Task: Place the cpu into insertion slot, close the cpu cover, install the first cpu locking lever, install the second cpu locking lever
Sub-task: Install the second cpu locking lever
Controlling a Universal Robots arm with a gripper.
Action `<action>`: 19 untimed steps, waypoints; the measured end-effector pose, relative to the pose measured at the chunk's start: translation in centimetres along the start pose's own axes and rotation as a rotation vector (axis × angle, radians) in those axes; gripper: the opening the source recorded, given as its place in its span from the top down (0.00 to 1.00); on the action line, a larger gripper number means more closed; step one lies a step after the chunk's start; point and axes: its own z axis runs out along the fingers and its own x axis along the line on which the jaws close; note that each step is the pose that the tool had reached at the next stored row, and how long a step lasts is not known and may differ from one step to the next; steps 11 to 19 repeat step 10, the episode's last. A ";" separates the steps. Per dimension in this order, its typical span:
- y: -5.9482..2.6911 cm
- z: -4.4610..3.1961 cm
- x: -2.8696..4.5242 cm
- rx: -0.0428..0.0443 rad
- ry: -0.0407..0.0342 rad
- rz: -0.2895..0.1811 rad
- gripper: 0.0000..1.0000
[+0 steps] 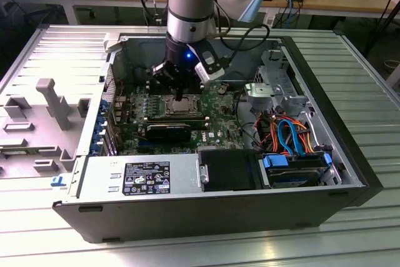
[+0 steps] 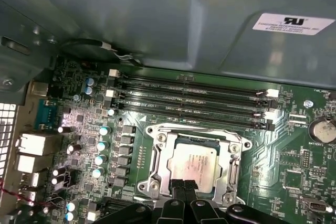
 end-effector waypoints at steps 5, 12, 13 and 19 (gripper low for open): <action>0.05 -0.79 0.06 0.0000 0.0001 0.000 0.89; 0.05 -0.81 0.06 0.0000 0.0000 0.000 0.89; 0.05 -0.81 0.06 0.0000 0.0000 0.000 0.89; 0.05 -0.81 0.06 0.0000 0.0000 0.000 0.89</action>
